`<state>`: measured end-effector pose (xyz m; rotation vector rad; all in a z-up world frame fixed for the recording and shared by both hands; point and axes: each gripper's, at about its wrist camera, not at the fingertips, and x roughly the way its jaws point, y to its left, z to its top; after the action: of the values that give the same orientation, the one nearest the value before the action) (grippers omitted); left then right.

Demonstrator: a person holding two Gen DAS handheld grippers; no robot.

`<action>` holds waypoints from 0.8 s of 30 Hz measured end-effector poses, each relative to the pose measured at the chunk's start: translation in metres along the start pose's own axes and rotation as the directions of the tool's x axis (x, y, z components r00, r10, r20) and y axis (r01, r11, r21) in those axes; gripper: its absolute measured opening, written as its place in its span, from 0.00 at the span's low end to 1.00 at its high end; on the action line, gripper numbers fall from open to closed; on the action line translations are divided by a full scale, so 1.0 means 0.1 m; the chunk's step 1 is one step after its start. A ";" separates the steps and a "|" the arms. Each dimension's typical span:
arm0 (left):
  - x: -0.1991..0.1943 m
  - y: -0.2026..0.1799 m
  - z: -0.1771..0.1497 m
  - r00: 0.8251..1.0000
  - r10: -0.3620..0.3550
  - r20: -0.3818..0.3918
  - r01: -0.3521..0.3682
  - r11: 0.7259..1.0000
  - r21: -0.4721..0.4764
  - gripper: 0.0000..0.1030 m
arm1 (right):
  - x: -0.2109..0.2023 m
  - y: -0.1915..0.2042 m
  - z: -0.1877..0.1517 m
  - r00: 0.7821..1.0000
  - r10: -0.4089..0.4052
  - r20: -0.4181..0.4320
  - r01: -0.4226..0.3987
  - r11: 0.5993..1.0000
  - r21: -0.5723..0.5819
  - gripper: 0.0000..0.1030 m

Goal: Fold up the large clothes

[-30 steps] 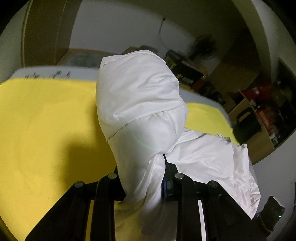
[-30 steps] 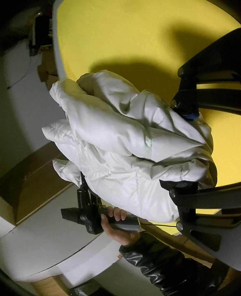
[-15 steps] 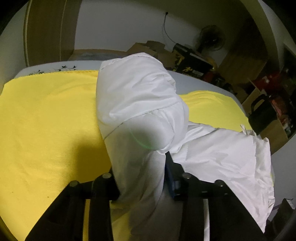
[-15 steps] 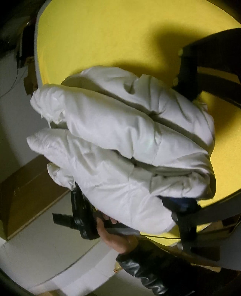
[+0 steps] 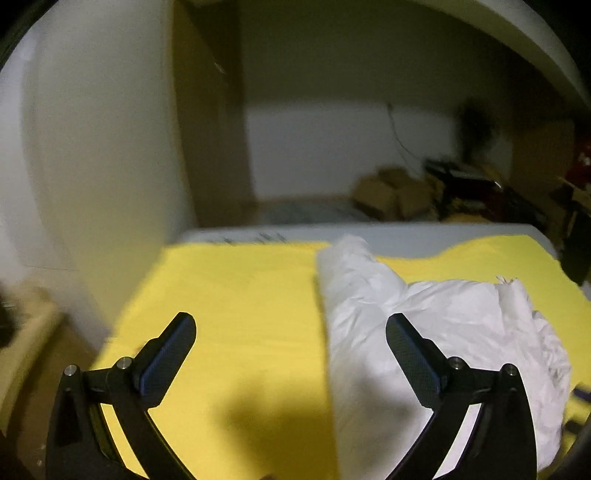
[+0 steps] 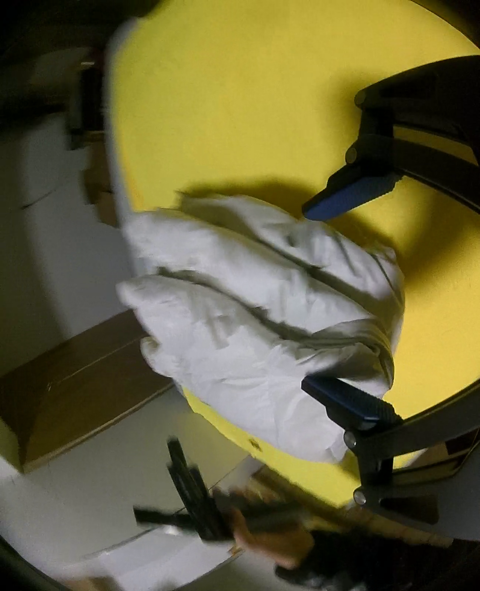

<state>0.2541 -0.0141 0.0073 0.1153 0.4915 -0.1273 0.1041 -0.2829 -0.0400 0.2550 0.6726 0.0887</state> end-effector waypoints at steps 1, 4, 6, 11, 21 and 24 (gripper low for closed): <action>-0.19 0.00 -0.08 0.999 0.023 0.039 -0.023 1.000 -0.008 1.00 | -0.11 0.06 0.03 0.999 -0.039 0.033 0.040 0.999 -0.032 0.83; -0.66 0.00 -0.32 0.993 0.058 0.100 -0.053 0.997 -0.059 1.00 | -0.42 0.21 0.09 0.985 -0.121 0.126 0.130 0.989 -0.068 0.94; -0.90 0.01 -0.51 0.995 0.053 0.085 -0.043 0.993 -0.112 1.00 | -0.62 0.32 0.09 0.967 -0.158 0.199 0.173 0.983 -0.060 1.00; -1.50 0.02 -0.79 0.996 0.041 0.084 -0.020 0.972 -0.233 1.00 | -1.13 0.58 -0.02 0.949 -0.177 0.260 0.190 0.981 -0.028 1.00; -2.42 -0.20 -1.15 0.992 0.129 0.010 -0.125 0.977 -0.170 1.00 | -1.68 1.12 -0.46 0.946 -0.161 0.282 0.211 0.965 -0.158 1.00; -2.43 -0.30 -1.24 0.991 0.135 -0.018 -0.136 0.984 -0.117 1.00 | -1.71 1.23 -0.55 0.938 -0.175 0.299 0.237 0.953 -0.187 1.00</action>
<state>-0.0200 -0.0032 0.0126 0.0332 0.4983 0.0353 -0.0633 -0.1806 0.0543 -0.0206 0.3999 -0.0745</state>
